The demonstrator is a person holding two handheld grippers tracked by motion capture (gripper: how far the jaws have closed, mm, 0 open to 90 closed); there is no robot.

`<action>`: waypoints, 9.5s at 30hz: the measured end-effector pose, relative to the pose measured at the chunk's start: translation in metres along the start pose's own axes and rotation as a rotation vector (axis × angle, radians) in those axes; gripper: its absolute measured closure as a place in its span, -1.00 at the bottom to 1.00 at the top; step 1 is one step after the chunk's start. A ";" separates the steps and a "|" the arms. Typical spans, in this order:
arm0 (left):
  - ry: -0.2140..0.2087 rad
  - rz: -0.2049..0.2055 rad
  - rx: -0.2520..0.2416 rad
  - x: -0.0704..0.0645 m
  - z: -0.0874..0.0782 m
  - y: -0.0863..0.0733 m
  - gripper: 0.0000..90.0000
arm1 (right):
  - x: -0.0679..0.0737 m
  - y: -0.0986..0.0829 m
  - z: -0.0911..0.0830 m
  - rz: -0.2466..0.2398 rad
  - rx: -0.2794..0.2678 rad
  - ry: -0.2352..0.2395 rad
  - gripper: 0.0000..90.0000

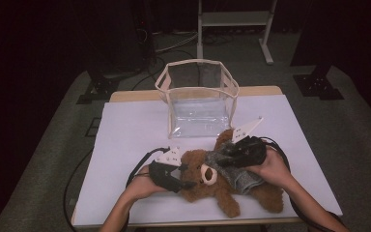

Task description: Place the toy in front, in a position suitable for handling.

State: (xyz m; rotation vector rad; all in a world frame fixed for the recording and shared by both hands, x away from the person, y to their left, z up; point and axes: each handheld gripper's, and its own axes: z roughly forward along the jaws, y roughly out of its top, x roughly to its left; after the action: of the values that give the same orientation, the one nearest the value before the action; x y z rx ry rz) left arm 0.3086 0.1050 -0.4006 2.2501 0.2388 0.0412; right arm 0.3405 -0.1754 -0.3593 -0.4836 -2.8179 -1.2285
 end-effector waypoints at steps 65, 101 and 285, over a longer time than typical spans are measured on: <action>0.108 0.125 0.029 -0.004 -0.007 0.013 -0.12 | -0.019 0.043 0.029 0.053 0.037 0.062 0.74; 0.097 0.042 0.034 0.021 0.000 0.018 -0.09 | 0.005 0.021 -0.001 0.019 -0.013 0.054 0.74; 0.062 0.004 0.009 0.006 -0.006 0.001 -0.12 | -0.024 0.029 -0.019 0.066 -0.010 0.039 0.72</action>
State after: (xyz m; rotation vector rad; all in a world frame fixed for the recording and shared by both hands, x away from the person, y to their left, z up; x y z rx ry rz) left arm 0.3138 0.1102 -0.3965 2.2603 0.2687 0.1126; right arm 0.3701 -0.1769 -0.3292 -0.5425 -2.7413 -1.2268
